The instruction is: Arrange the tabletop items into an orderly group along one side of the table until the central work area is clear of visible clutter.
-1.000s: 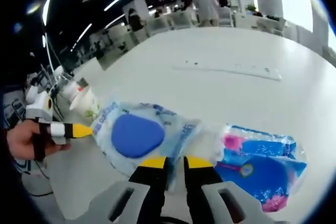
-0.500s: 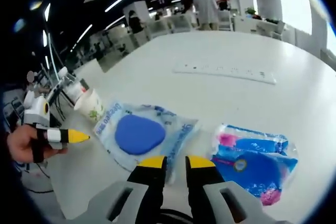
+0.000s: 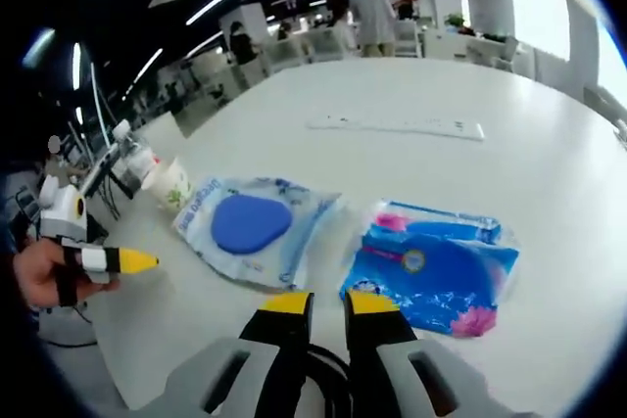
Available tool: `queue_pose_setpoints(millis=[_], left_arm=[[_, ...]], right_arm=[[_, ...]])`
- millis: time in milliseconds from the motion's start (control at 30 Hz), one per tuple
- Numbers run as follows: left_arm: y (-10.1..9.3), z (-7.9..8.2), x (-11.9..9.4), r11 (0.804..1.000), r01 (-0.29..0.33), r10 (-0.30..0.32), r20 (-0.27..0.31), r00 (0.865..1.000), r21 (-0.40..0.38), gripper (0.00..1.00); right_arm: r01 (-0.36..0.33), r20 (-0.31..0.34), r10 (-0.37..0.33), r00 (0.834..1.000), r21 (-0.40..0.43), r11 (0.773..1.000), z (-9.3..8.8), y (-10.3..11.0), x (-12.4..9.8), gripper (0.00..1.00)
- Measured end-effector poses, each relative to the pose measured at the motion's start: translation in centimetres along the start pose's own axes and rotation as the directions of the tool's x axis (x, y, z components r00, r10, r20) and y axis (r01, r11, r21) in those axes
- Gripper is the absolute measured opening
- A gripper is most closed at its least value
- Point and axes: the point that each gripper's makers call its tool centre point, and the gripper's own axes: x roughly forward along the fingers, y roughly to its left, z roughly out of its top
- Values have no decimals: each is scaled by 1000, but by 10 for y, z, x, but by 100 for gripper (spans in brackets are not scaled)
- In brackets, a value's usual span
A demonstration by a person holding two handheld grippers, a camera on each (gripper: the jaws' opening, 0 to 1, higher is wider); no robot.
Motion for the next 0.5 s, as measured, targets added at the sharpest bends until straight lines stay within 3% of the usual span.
queue_pose_setpoints(millis=[100,333,500], left_arm=[[-10,-10,1,998,22,-20,-24,999,60,8],[-36,-32,4,993,81,-76,-57,995,83,9],[-44,-46,8,991,95,-88,-80,993,89,9]], right_arm=[[8,-8,-8,1000,11,1000,-12,-3,-9,10],[23,-20,-23,1000,37,999,-33,-17,-26,11],[29,-18,-28,999,61,998,-46,-23,-38,13]])
